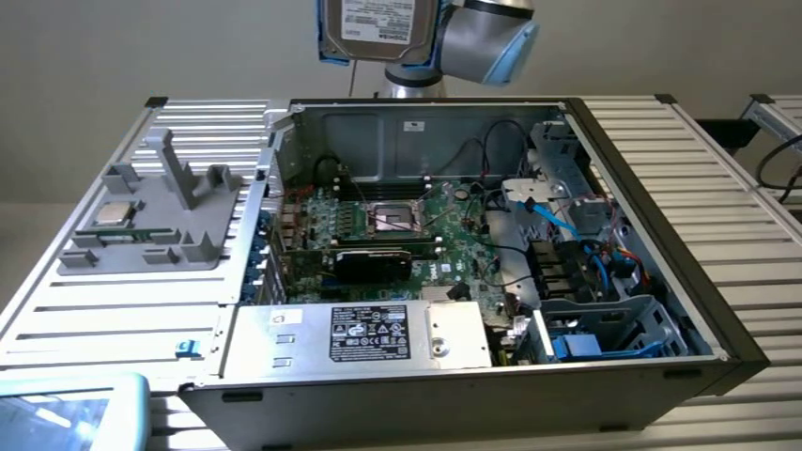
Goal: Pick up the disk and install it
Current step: 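Pick up the disk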
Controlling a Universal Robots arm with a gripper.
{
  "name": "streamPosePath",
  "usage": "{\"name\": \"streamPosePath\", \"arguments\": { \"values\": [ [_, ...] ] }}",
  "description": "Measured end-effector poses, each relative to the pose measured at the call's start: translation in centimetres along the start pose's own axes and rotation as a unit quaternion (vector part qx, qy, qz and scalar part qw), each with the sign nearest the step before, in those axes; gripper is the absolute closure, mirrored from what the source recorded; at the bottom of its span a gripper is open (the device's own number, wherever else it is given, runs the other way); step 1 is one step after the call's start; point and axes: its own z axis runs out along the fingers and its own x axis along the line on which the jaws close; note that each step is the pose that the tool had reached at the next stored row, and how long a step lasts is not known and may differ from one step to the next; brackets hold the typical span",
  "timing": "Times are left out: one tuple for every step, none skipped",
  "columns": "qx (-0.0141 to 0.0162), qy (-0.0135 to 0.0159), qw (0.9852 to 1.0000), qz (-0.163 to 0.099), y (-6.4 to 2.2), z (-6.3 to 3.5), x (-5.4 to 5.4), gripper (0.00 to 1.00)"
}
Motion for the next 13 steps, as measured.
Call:
{"name": "streamPosePath", "arguments": {
  "values": [
    [-0.0013, 0.0001, 1.0, 0.0, -0.39, -0.04, 0.2, 0.63],
    [-0.0025, 0.0001, 1.0, 0.0, -0.77, -0.07, 0.4, 0.63],
    [-0.0038, 0.0002, 1.0, 0.0, -1.17, -0.11, 0.5, 0.63],
    [-0.0049, 0.0002, 1.0, 0.0, -1.56, -0.15, 0.7, 0.63],
    [-0.0061, 0.0003, 1.0, 0.0, -1.94, -0.18, 0.9, 0.63],
    [-0.007, 0.0003, 1.0, 0.0, -2.34, -0.22, 1.0, 0.63],
    [-0.0082, 0.0004, 1.0, 0.0, -2.71, -0.26, 1.2, 0.63],
    [-0.0096, 0.0004, 1.0, 0.0, -3.07, -0.29, 1.3, 0.63],
    [-0.0111, 0.0005, 0.9999, 0.0, -3.42, -0.32, 1.3, 0.63],
    [-0.0124, 0.0006, 0.9999, 0.0, -3.78, -0.35, 1.5, 0.63],
    [-0.0135, 0.0007, 0.9999, 0.0, -4.16, -0.39, 1.6, 0.63],
    [-0.0142, 0.0006, 0.9999, 0.0, -4.49, -0.41, 1.8, 0.63],
    [-0.0149, 0.0007, 0.9999, 0.0, -4.82, -0.45, 2.1, 0.63]
  ]
}}
